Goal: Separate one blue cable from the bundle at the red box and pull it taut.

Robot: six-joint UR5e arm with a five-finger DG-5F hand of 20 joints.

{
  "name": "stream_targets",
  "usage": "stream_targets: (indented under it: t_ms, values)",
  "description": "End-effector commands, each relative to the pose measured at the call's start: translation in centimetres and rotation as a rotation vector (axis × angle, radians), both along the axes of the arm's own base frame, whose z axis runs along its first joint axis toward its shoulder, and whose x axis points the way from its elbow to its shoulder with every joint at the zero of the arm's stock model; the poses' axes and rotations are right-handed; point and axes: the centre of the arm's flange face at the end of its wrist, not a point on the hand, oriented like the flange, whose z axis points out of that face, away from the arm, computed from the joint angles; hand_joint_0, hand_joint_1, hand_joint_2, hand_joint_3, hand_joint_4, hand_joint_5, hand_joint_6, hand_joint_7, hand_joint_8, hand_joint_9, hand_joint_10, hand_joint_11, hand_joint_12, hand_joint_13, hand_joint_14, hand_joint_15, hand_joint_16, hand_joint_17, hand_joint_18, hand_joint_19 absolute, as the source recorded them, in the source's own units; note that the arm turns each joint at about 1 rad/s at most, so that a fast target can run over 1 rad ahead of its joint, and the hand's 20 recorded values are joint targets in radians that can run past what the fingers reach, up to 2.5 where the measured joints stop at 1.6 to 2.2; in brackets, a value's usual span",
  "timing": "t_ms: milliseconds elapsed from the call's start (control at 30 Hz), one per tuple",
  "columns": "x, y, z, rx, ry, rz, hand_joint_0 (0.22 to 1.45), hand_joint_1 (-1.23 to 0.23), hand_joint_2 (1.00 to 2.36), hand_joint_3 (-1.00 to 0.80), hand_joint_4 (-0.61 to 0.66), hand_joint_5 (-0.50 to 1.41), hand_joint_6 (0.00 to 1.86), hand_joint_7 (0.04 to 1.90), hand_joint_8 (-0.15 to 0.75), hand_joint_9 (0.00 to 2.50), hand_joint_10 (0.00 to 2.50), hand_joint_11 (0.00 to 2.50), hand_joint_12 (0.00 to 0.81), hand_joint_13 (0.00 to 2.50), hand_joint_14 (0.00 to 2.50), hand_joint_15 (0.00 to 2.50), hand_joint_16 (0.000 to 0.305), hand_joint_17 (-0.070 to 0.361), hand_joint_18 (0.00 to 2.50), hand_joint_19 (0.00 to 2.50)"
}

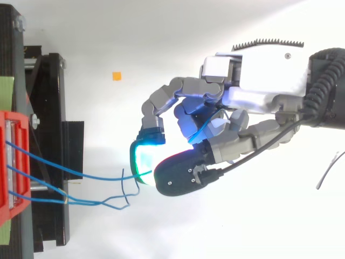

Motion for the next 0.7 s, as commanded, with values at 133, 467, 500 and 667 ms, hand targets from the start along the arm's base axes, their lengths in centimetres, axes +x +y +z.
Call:
stream_targets:
  t_ms: [133, 467, 500, 667]
  values:
    - [-0.01, 0.07, -0.01, 0.0, 0.0, 0.001, 0.63, -0.9, 1.0, 0.12, 0.06, -0.15, 0.85, 1.13, 0.369, 0.6, 2.5, 2.5, 0.65, 1.53, 2.5, 1.87, 0.254, 0.191, 1.96, 0.76]
    - [-0.02, -0.04, -0.01, 0.0, 0.0, -0.001, 0.63, -0.9, 1.0, 0.12, 0.06, -0.15, 0.85, 1.14, 0.37, 0.6, 2.5, 2.5, 0.651, 1.53, 2.5, 1.87, 0.254, 0.19, 1.95, 0.76]
    - [-0.01, 0.07, -0.01, 0.0, 0.0, 0.001, 0.63, -0.9, 1.0, 0.12, 0.06, -0.15, 0.85, 1.13, 0.37, 0.6, 2.5, 2.5, 0.65, 1.53, 2.5, 1.86, 0.253, 0.189, 1.95, 0.77]
    - [-0.02, -0.04, -0.01, 0.0, 0.0, -0.001, 0.63, -0.9, 1.01, 0.12, 0.06, -0.15, 0.85, 1.14, 0.37, 0.59, 2.5, 2.5, 0.65, 1.52, 2.5, 1.86, 0.252, 0.189, 1.94, 0.76]
